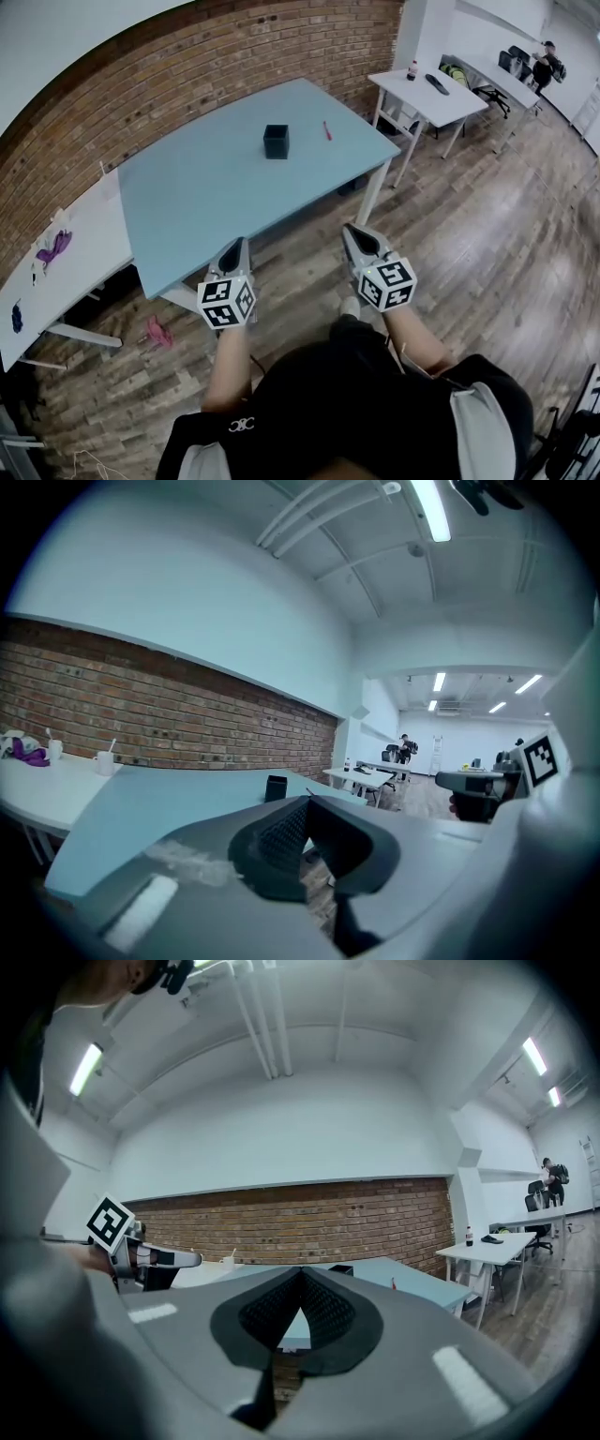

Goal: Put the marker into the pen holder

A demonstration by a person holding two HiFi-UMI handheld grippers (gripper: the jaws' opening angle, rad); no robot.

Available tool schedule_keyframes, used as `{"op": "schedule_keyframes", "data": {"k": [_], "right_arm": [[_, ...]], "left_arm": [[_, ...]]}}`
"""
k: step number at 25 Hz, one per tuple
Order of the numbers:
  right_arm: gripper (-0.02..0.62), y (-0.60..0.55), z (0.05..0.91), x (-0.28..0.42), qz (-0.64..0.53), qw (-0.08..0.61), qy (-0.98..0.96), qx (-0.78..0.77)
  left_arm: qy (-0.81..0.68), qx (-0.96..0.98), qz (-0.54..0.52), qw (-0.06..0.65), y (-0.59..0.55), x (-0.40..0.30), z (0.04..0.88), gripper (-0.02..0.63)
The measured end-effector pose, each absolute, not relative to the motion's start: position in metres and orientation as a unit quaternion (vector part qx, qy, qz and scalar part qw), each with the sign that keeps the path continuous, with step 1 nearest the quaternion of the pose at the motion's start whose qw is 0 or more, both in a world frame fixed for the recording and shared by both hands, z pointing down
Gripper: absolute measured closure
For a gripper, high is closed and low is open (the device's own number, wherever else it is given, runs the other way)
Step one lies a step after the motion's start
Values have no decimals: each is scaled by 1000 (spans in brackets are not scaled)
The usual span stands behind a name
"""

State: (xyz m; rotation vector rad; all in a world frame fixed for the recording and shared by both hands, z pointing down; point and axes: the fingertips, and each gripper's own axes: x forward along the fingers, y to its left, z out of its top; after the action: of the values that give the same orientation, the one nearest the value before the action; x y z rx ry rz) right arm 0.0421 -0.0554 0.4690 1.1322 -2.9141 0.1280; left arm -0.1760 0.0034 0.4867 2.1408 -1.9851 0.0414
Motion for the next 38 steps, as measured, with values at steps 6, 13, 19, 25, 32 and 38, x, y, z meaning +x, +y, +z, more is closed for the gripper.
{"op": "schedule_keyframes", "data": {"k": [6, 13, 19, 25, 32, 38], "right_arm": [[588, -138, 477, 71, 59, 12, -927, 370], [588, -246, 471, 101, 71, 16, -931, 359], [588, -317, 466, 119, 71, 32, -939, 335], [588, -366, 481, 115, 77, 51, -937, 336], [588, -398, 509, 114, 94, 83, -928, 351], [588, -433, 531, 105, 87, 112, -923, 357]], "left_arm": [[-670, 731, 42, 124, -73, -142, 496, 604], [-675, 726, 54, 118, -180, -105, 481, 604], [-687, 717, 59, 103, -236, -76, 463, 603], [-686, 714, 71, 122, -268, -67, 478, 603], [-673, 724, 81, 129, -301, -57, 489, 603], [-675, 721, 67, 143, -310, -53, 492, 603]]}}
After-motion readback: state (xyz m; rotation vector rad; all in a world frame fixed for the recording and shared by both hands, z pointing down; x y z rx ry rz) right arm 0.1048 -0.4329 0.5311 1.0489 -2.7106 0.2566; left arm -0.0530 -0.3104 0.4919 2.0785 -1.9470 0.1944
